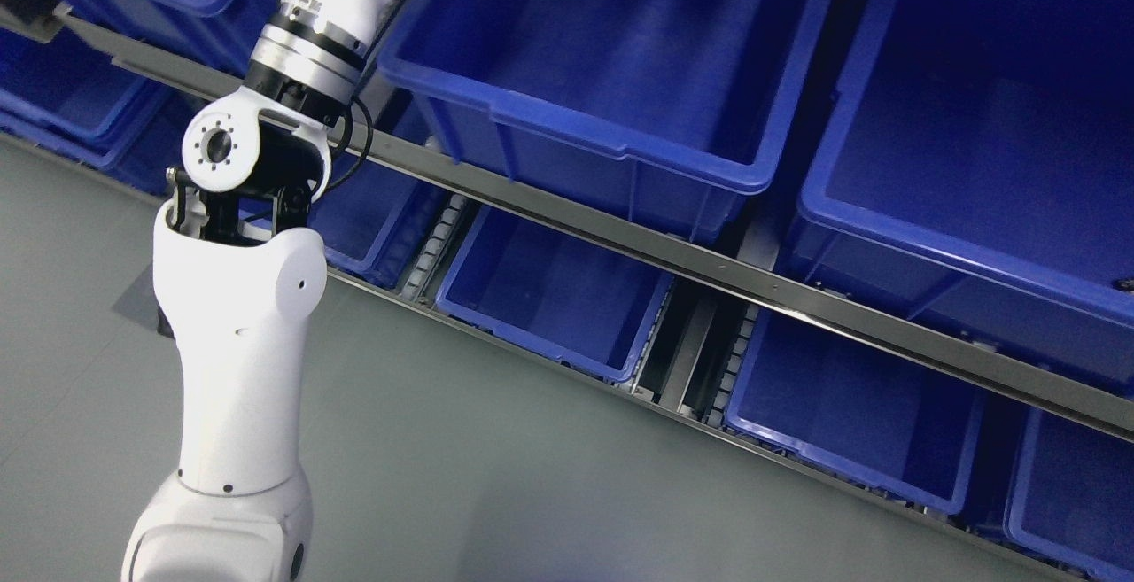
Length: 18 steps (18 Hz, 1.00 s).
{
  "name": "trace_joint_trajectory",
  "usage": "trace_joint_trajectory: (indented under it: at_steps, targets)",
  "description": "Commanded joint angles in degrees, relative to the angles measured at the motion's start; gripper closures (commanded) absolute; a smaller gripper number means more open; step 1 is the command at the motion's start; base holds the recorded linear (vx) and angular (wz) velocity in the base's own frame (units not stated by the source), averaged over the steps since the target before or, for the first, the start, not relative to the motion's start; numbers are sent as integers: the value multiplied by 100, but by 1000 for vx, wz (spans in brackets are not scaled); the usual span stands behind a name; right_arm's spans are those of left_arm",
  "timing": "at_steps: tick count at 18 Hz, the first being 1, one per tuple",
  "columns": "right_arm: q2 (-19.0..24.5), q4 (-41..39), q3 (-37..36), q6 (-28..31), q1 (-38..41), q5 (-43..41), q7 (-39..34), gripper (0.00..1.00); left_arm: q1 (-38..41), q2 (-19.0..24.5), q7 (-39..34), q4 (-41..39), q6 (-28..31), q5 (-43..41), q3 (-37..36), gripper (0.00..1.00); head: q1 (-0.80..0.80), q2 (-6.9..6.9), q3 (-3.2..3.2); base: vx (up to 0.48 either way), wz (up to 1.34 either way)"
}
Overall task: Move yellow foam block to right shelf middle
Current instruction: 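Extend the left hand over the middle blue bin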
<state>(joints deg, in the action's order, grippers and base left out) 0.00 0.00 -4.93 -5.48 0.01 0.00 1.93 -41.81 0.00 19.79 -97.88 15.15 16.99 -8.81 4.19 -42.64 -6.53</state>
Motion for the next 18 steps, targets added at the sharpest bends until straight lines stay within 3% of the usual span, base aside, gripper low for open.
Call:
trace_joint_trajectory:
  at_steps: [1,3,6,9,11,14,18]
  targets:
    - [-100,-100,0,3,8,18,0,0,-495,100,962,348,304,-1527,-912,49,0,0,0,150,-433]
    - [-100,-100,0,3,8,18,0,0,-197,100,1185,340,278,-1804,-763,49,0,-2,0,122,-349]
    - [-100,-100,0,3,8,18,0,0,-29,710,1211,322,-11,-1813,-552,49,0,-2,0,74,-213]
    - [-100,-100,0,3,8,18,0,0,94,1019,1255,322,-56,-1813,-463,48,0,-2,0,41,-124]
    - [-100,-100,0,3,8,18,0,0,234,1099,1255,322,-48,-1813,-551,38,0,-2,0,40,-62]
    - [-100,-100,0,3,8,18,0,0,349,1029,1255,322,-48,-1822,-779,17,0,-3,0,35,-58]
    - [-100,-100,0,3,8,18,0,0,279,214,1185,314,-48,-1822,-535,1,0,-2,0,26,-47]
